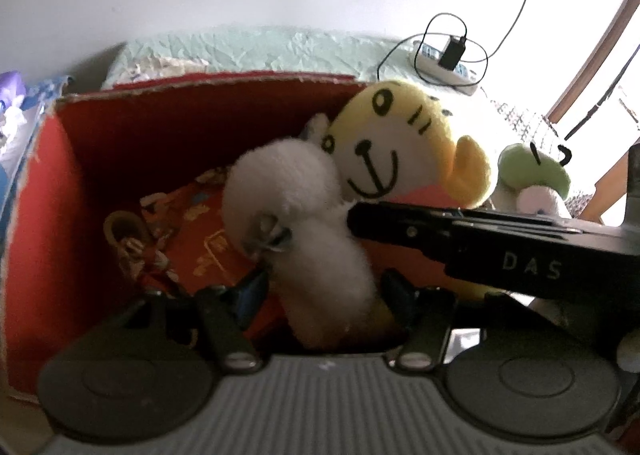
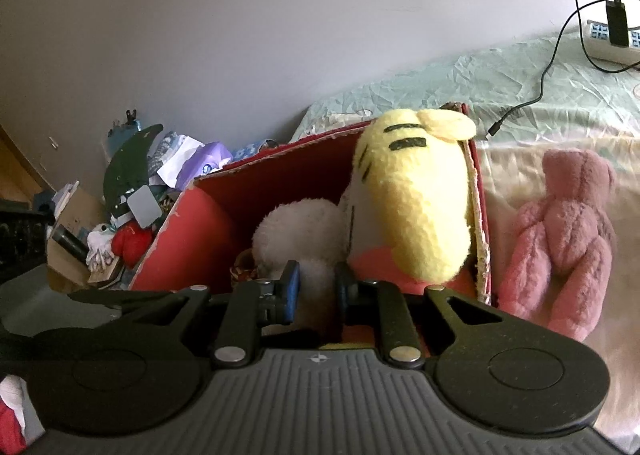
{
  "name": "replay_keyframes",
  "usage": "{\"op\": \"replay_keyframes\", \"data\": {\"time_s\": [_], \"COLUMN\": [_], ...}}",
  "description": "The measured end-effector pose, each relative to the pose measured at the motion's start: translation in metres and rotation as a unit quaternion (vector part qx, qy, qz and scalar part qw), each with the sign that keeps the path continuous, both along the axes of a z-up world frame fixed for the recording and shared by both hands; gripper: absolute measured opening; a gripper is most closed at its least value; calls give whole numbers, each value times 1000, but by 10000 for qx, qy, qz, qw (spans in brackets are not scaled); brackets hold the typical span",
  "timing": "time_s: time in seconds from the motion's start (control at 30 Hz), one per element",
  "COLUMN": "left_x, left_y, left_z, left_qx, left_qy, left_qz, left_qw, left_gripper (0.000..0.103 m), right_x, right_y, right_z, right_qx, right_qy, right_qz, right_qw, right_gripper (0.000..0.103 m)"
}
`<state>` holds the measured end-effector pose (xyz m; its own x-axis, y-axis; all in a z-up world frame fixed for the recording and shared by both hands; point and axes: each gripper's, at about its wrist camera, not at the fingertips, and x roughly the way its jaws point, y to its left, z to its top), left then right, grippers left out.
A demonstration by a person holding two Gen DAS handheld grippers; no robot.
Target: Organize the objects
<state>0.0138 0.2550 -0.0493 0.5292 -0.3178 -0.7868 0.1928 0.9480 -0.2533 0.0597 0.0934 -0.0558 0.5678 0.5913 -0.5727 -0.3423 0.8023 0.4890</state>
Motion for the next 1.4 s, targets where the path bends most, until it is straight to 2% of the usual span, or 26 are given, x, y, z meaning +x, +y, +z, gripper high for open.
{"op": "replay_keyframes", "data": {"time_s": [0.33,0.97,1.27,1.33,1.4], "left_x": [3,0,-5,-7,-10], "left_y": [-13,-18,-22,-24,-24], "left_z": [-5,-7,-3,0,3], "left_qx": [234,437,612,744,831], "left_qy": [142,66,-32,-117,-203], "left_qz": [82,300,404,470,535], "left_qw": [9996,9986,9973,9961,9949], "left_gripper": [65,77,78,81,97], "right_x": [-5,-9,-13,-16,-19], "right_y": [-1,-1,0,-2,-6], "right_z": [-1,1,4,5,7], "right_qx": [-66,-39,-47,-5,80], "right_qy": [-171,-189,-157,-161,-176], "right_qz": [40,36,32,28,-11], "right_qw": [9998,9998,9999,9999,9998], "right_gripper": [18,21,23,27,32]}}
